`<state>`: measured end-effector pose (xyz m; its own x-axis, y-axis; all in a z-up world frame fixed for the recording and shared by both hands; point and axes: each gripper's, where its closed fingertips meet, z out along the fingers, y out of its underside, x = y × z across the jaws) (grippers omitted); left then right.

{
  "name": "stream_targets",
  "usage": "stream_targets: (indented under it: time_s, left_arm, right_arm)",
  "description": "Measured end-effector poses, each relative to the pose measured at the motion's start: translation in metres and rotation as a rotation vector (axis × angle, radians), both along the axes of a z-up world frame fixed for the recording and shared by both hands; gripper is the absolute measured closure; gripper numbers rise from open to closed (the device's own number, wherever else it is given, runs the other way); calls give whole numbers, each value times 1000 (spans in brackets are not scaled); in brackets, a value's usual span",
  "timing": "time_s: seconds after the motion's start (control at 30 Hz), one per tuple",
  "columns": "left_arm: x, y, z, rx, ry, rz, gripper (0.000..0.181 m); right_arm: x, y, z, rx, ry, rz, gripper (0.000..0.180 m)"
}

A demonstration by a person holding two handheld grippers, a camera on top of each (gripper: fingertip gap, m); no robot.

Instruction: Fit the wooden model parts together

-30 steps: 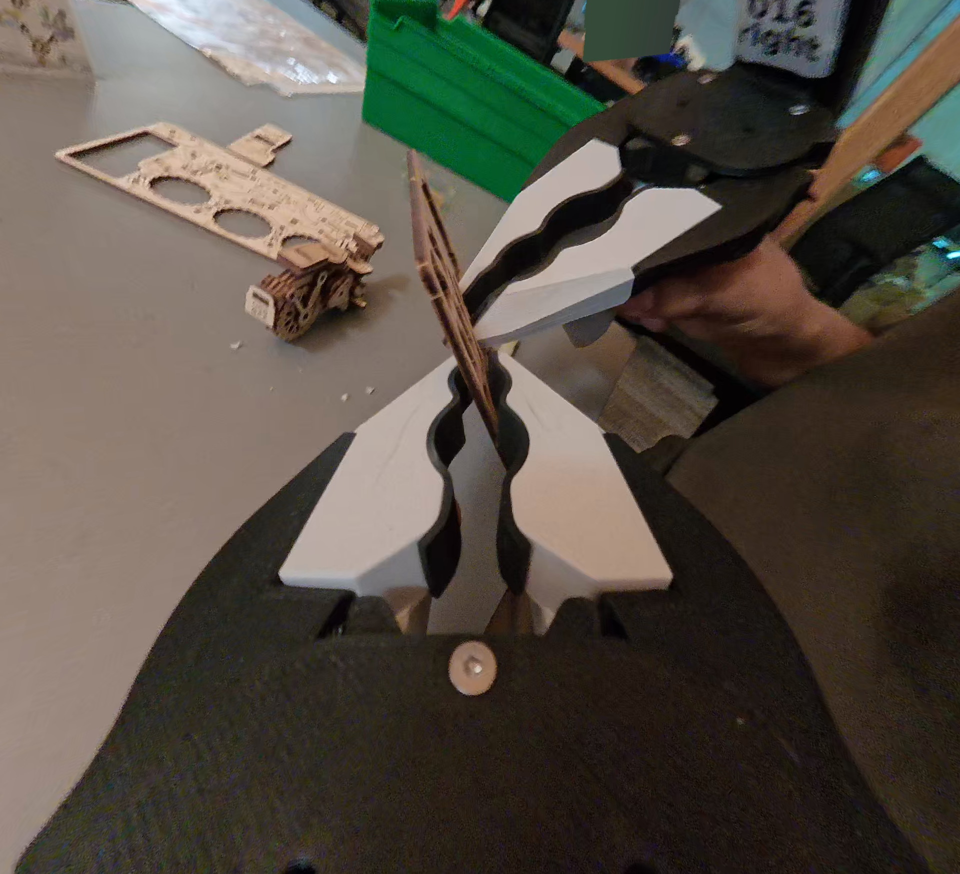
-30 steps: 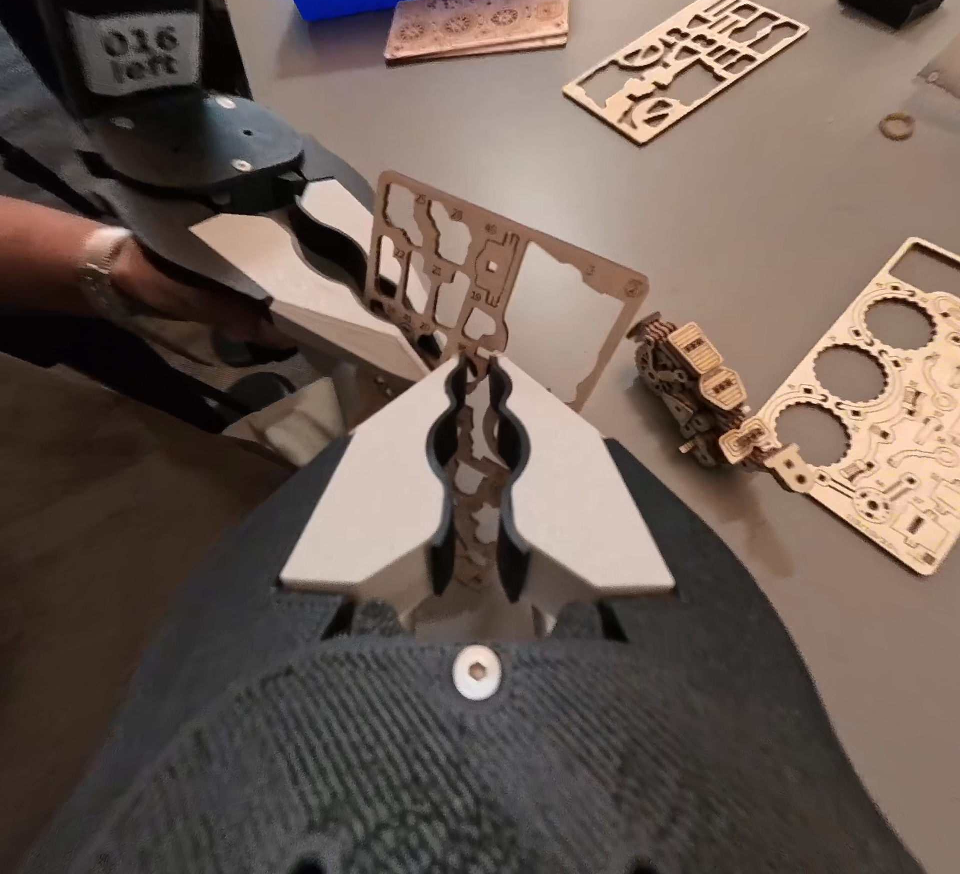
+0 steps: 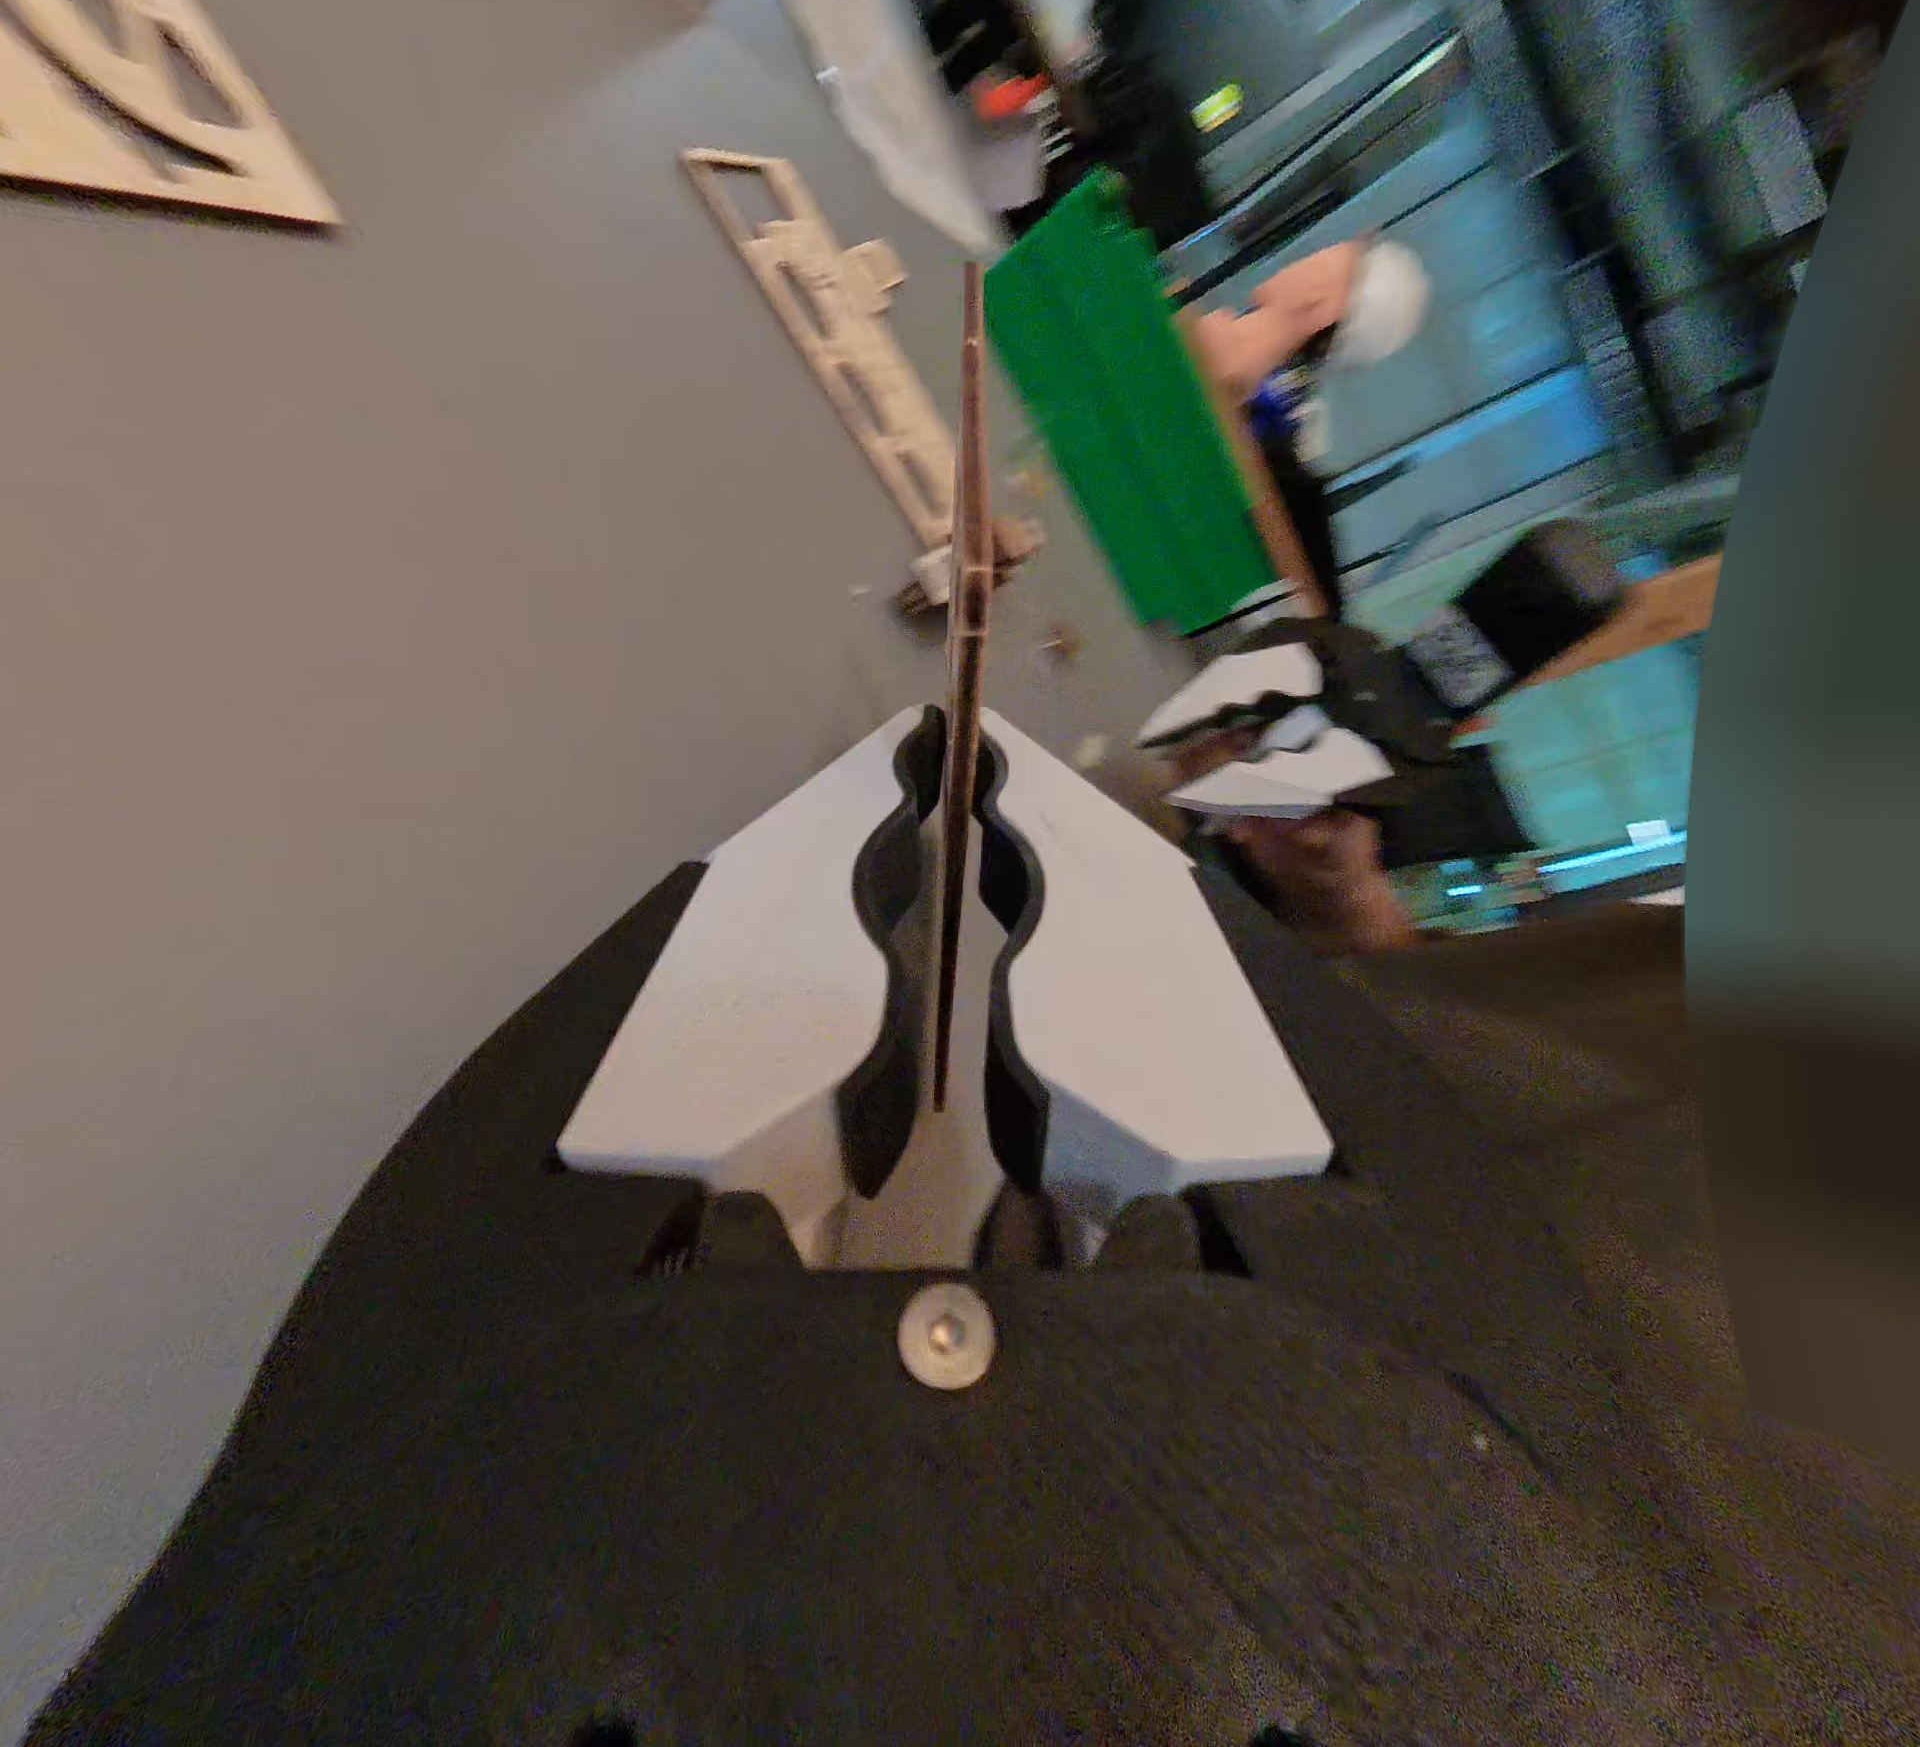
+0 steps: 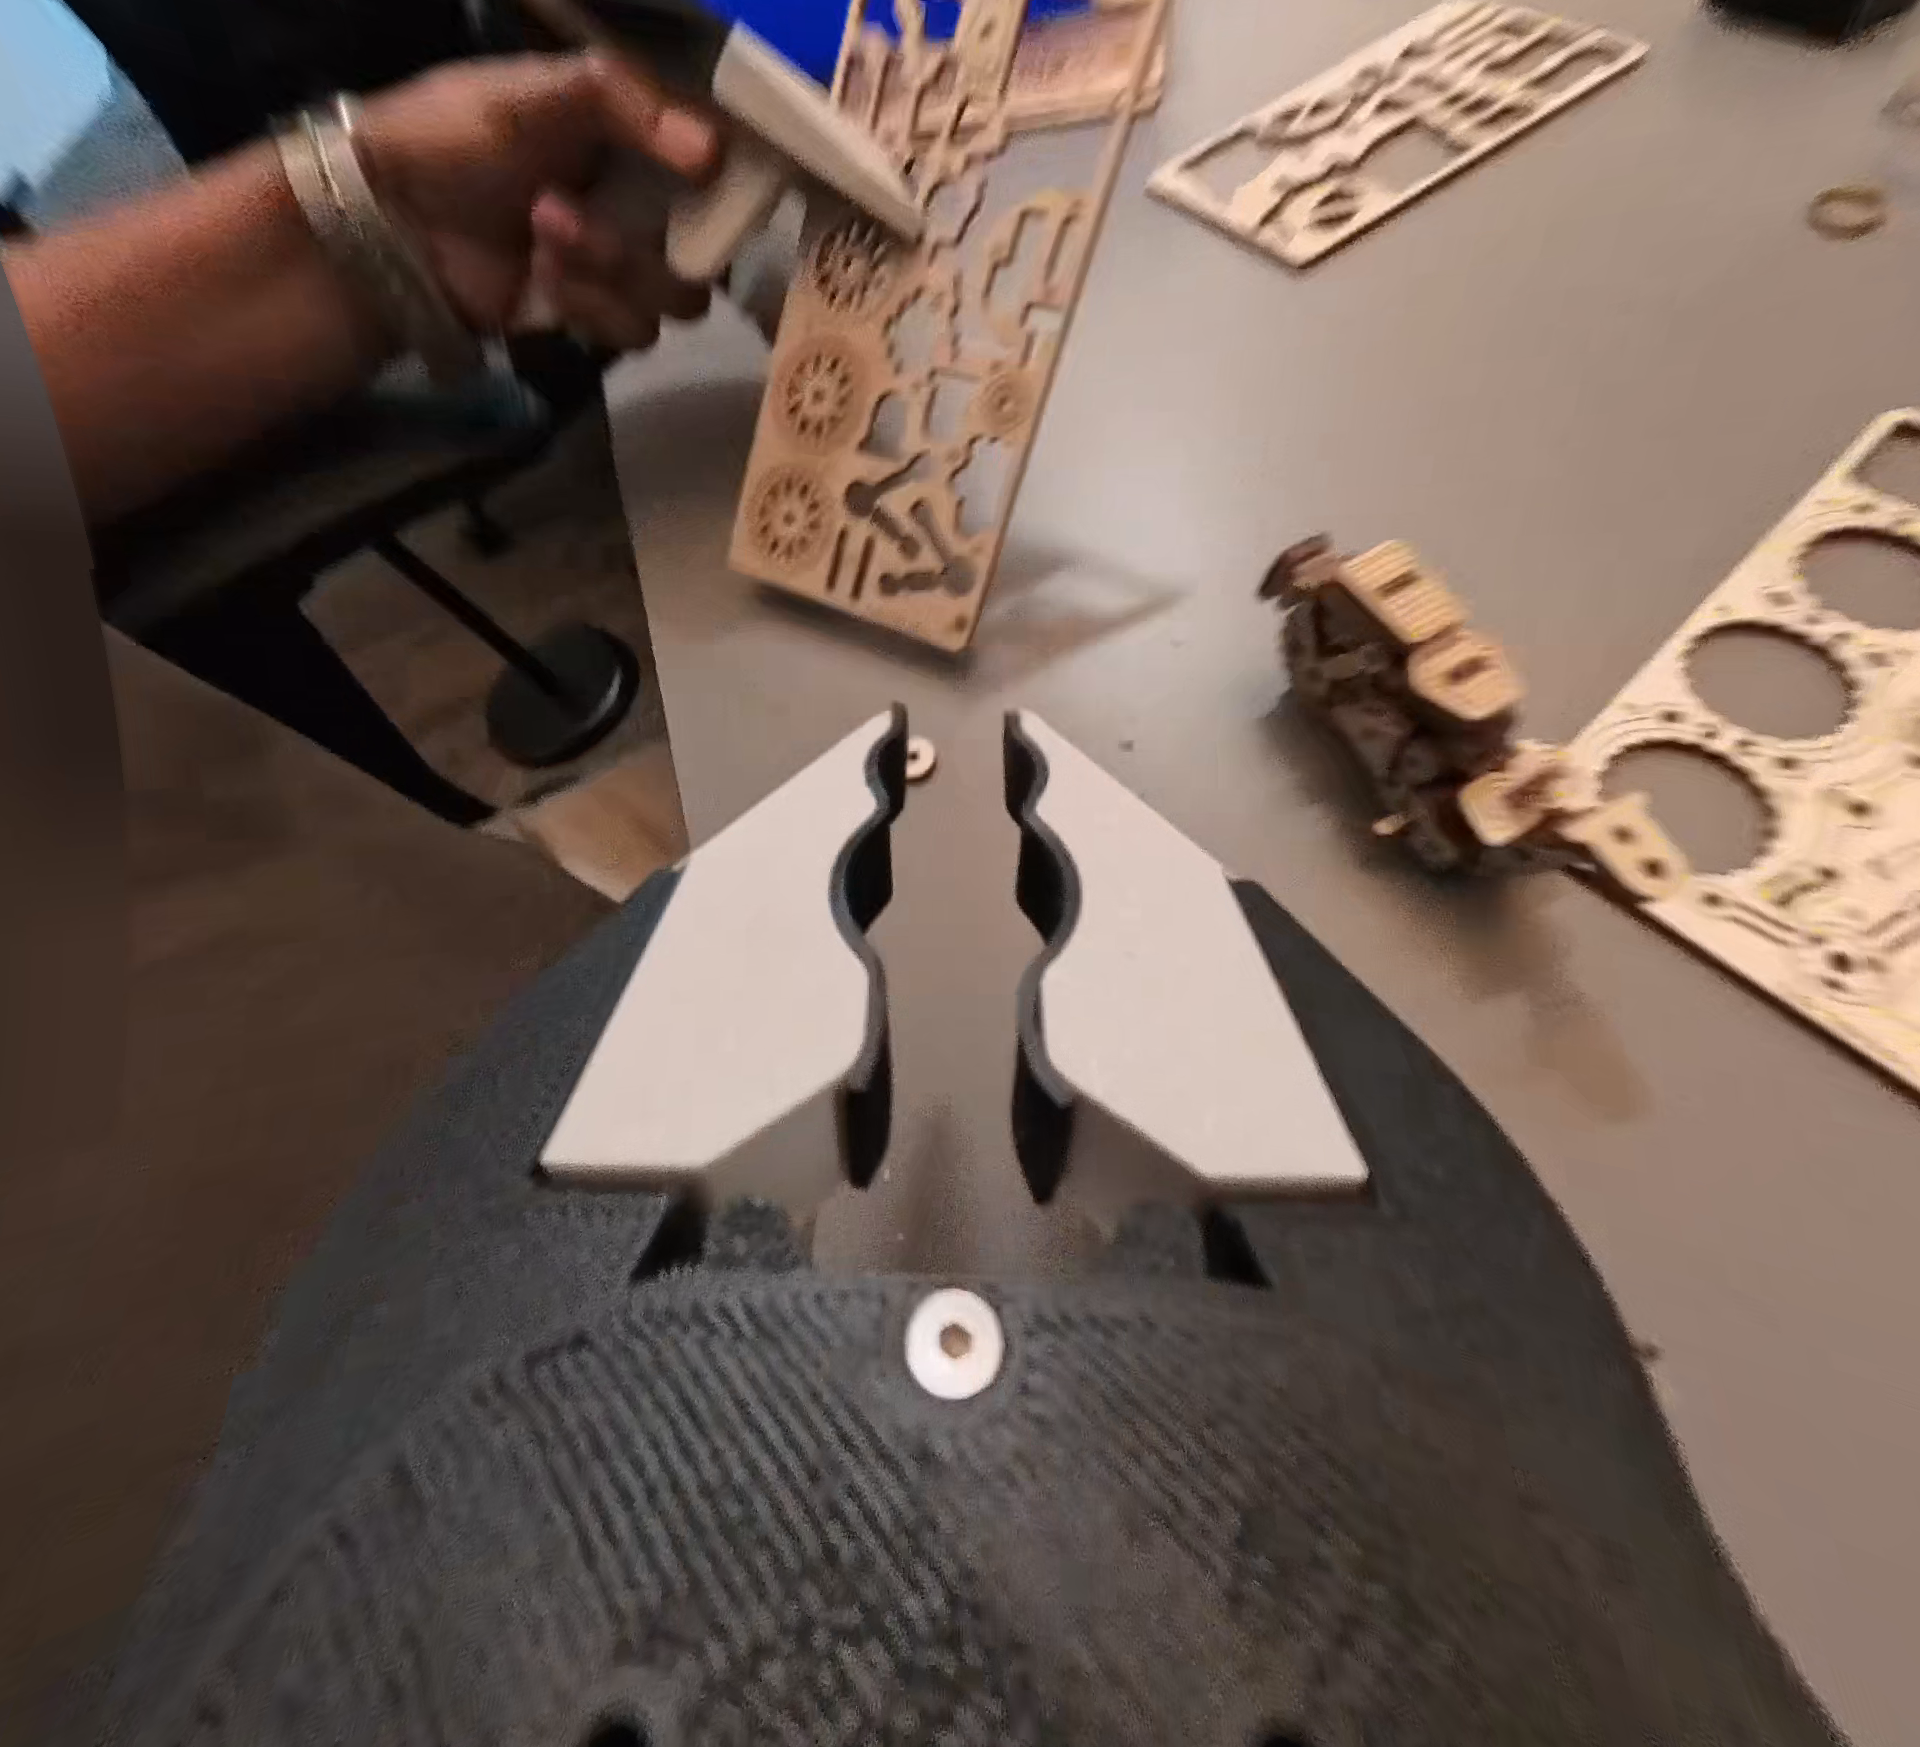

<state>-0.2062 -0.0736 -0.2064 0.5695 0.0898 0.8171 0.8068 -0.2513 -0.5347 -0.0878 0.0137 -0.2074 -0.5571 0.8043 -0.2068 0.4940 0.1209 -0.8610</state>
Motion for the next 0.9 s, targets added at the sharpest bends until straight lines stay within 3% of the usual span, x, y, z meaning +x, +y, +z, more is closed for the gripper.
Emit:
stream_targets:
  time_s: [0.17,0.27,0.47,0.6,0.77,0.9]
  left_arm:
    - [-8,-2,-22,-168,145,22,173]
    - [-13,-7,-47,-334,271,21,157]
    - [-23,-13,-58,-471,483,55,122]
    - [-34,-15,-49,-465,530,127,95]
    - [-38,-10,-12,-318,600,218,88]
    - [-24,-1,-7,-282,639,167,85]
  right_arm:
    - [1,-33,-51,213,-67,122,161]
    - [-6,-40,-64,311,-73,137,162]
    - [-10,-39,-65,274,-94,112,169]
    - [-12,-36,-37,90,-32,79,169]
    - [-13,-23,3,-228,28,35,170]
    - [-11,-13,24,-472,27,23,170]
